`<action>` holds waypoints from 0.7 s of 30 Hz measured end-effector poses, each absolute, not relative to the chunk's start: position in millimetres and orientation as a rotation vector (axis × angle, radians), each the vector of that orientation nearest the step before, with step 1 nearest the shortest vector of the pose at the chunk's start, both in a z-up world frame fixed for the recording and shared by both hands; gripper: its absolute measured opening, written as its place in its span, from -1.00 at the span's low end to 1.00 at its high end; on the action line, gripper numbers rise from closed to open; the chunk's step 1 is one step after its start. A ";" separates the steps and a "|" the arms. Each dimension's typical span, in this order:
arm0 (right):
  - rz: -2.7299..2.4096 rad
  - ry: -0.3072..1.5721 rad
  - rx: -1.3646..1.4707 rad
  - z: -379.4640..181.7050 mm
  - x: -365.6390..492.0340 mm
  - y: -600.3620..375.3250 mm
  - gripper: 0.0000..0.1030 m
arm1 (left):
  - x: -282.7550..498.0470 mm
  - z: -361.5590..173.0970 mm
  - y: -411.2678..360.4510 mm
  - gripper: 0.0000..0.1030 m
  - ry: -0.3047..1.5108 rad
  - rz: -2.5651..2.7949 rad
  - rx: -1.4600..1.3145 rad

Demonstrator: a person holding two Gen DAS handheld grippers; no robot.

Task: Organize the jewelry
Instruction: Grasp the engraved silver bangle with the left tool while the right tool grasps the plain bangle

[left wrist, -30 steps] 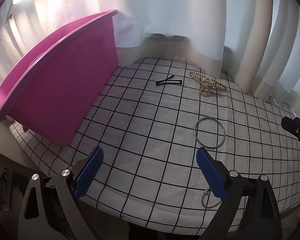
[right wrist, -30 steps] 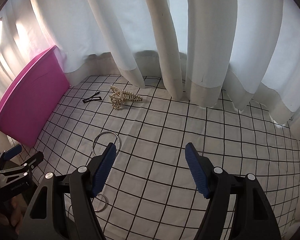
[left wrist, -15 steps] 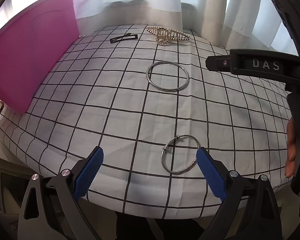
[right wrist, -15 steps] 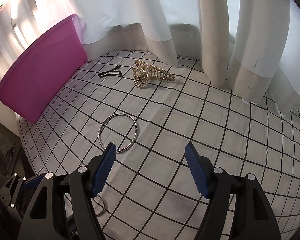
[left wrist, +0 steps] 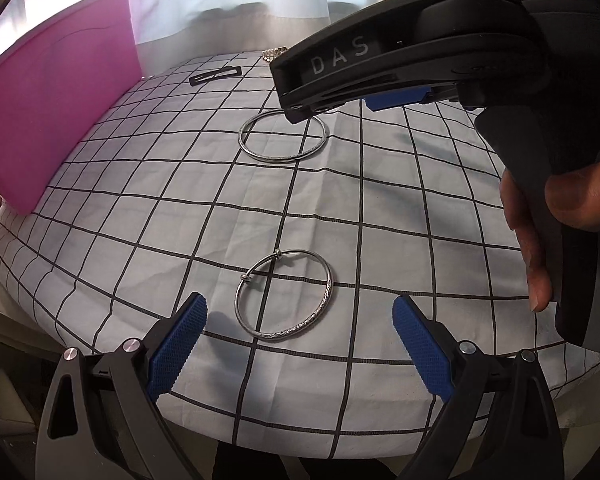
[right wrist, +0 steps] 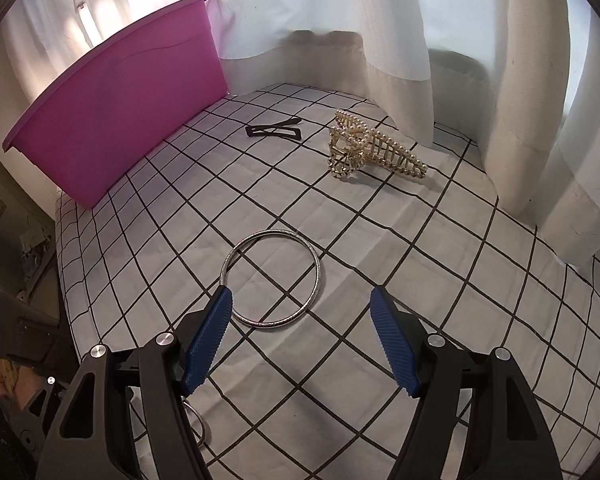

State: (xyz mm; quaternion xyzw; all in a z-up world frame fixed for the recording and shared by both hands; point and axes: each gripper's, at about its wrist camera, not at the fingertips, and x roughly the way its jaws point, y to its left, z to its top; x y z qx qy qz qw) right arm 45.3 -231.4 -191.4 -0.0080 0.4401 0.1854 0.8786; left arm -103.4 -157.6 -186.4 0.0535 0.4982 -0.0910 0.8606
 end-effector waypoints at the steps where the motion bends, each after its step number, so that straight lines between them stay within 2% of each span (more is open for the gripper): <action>1: 0.399 0.924 -0.041 -193.0 46.6 -227.4 0.32 | -103.9 -187.2 -158.4 0.79 1.042 -0.184 0.111; 13: 0.553 0.962 -0.330 -213.0 60.8 -187.0 0.36 | -106.0 -188.3 -165.0 0.83 1.014 -0.131 0.085; 15: 0.563 0.957 -0.357 -215.5 61.8 -184.6 0.53 | -104.9 -189.0 -164.7 0.87 1.014 -0.130 0.074; 21: 0.582 0.934 -0.376 -219.1 67.6 -187.3 0.77 | -101.5 -191.0 -167.4 0.89 0.992 -0.125 0.068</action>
